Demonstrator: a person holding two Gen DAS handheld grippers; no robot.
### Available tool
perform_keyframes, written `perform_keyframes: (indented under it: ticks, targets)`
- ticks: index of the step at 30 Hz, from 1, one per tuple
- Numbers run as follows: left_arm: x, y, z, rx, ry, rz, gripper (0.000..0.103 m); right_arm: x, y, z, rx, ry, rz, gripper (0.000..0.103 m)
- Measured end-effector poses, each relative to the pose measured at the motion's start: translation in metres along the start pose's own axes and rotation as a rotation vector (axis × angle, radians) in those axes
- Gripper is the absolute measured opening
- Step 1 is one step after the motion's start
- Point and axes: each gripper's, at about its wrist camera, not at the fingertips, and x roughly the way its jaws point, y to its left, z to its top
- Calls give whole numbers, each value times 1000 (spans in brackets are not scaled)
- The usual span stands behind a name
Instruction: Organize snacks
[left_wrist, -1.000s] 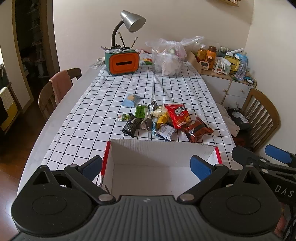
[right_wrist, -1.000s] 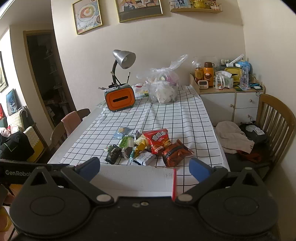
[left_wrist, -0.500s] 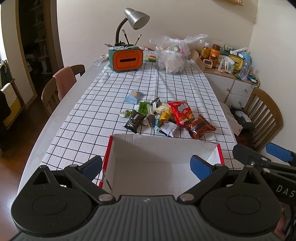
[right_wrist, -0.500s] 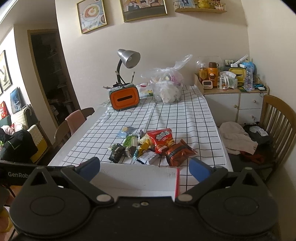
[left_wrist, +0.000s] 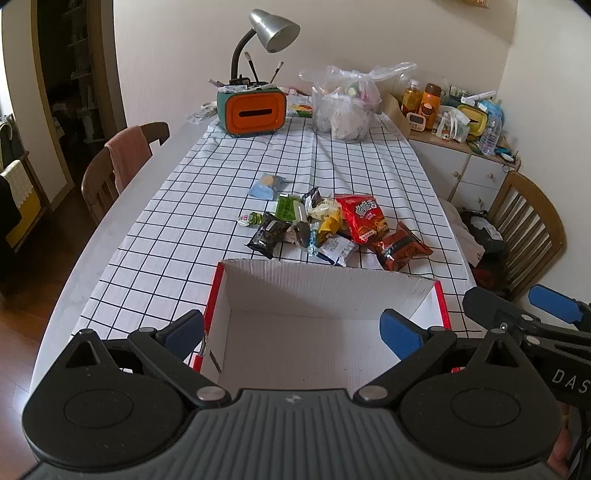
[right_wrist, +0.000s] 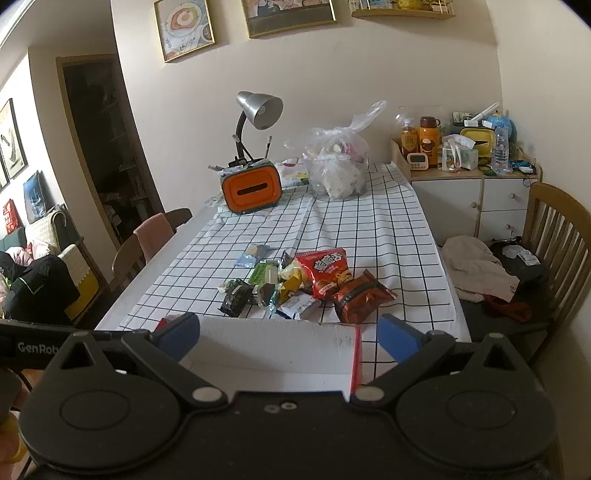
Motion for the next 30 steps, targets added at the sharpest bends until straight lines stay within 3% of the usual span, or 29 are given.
perform_keyframes:
  ticks: [12, 18, 30]
  targets:
    - [30, 9, 16, 21, 28, -18, 102, 24, 2, 7, -18, 44, -27, 102]
    - [58, 19, 33, 58, 80, -28, 102, 51, -5, 14, -15, 120, -46, 102]
    - [106, 33, 108, 171, 144, -82, 102, 106, -38, 65, 96, 228, -99, 100]
